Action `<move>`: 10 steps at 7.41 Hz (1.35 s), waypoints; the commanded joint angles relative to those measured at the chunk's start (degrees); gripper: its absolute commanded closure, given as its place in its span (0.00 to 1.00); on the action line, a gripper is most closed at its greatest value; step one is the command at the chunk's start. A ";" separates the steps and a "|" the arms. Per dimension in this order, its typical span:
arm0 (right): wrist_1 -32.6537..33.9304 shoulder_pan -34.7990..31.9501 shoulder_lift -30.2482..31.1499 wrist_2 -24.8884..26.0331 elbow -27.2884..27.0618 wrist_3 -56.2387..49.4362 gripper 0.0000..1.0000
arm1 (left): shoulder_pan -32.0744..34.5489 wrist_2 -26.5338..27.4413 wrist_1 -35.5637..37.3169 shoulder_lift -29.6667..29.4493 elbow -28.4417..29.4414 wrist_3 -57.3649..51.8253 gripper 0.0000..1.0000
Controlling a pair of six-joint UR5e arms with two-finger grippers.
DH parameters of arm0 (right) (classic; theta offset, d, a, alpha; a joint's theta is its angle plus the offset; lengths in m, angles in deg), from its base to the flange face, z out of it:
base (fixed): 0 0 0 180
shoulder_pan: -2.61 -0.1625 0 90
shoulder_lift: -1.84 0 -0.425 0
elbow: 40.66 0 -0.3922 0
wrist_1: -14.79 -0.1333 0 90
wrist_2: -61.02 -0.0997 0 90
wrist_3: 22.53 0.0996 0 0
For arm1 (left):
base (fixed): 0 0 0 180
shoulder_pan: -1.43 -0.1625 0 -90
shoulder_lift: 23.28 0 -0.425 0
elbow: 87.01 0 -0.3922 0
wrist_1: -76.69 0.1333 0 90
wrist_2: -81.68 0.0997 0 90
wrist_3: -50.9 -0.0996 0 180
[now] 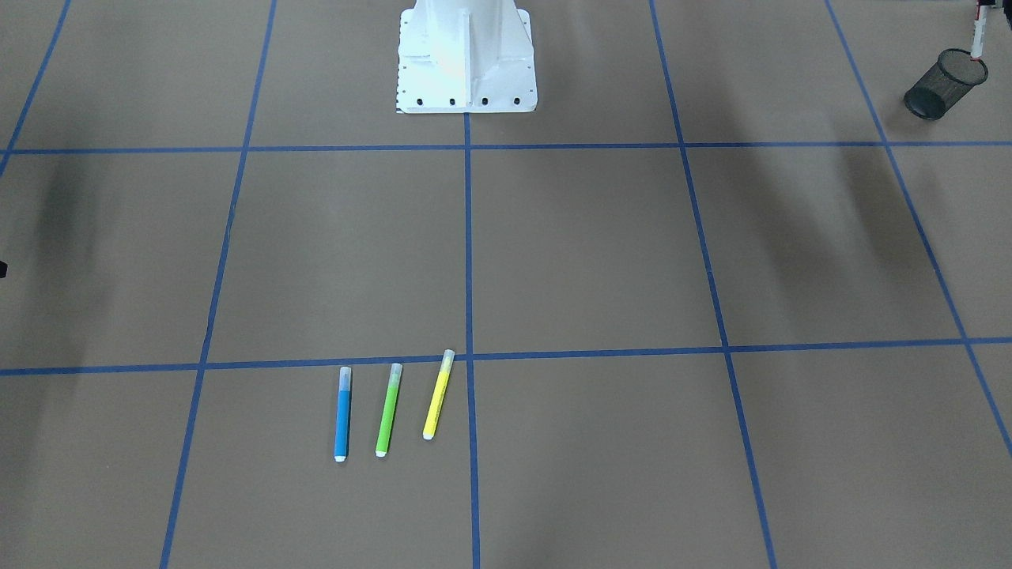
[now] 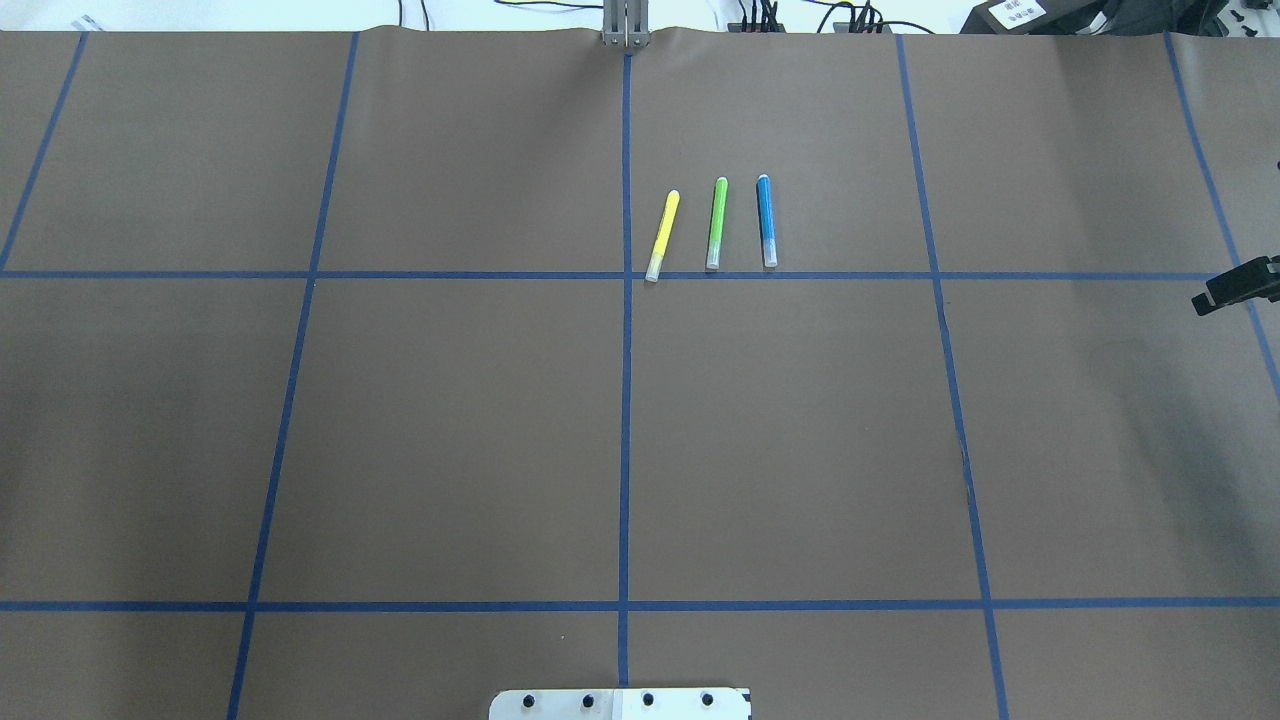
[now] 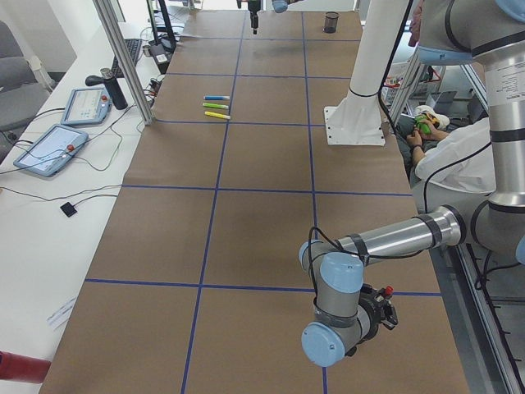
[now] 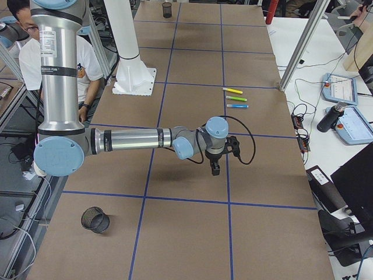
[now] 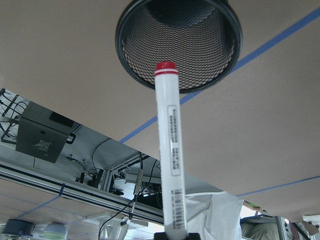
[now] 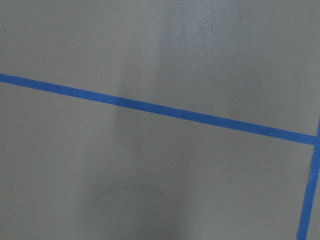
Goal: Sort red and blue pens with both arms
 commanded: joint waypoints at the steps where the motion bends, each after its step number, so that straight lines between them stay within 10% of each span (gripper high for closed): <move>1: 0.00 0.00 -0.06 -0.05 -0.08 0.05 0.01 | -0.05 -0.36 -4.07 -0.28 3.87 0.10 1.00; 4: 0.08 0.00 -0.06 0.04 0.10 0.05 0.01 | -0.13 -1.68 -6.65 -0.28 6.27 0.02 0.83; 5: 0.09 0.00 -0.06 0.04 0.10 0.05 0.01 | -0.13 -2.73 -7.00 -0.28 6.27 0.36 0.01; 10: 0.08 2.45 -3.75 -0.40 -0.25 10.85 0.01 | -0.13 -4.84 -27.68 -2.72 6.19 0.80 0.00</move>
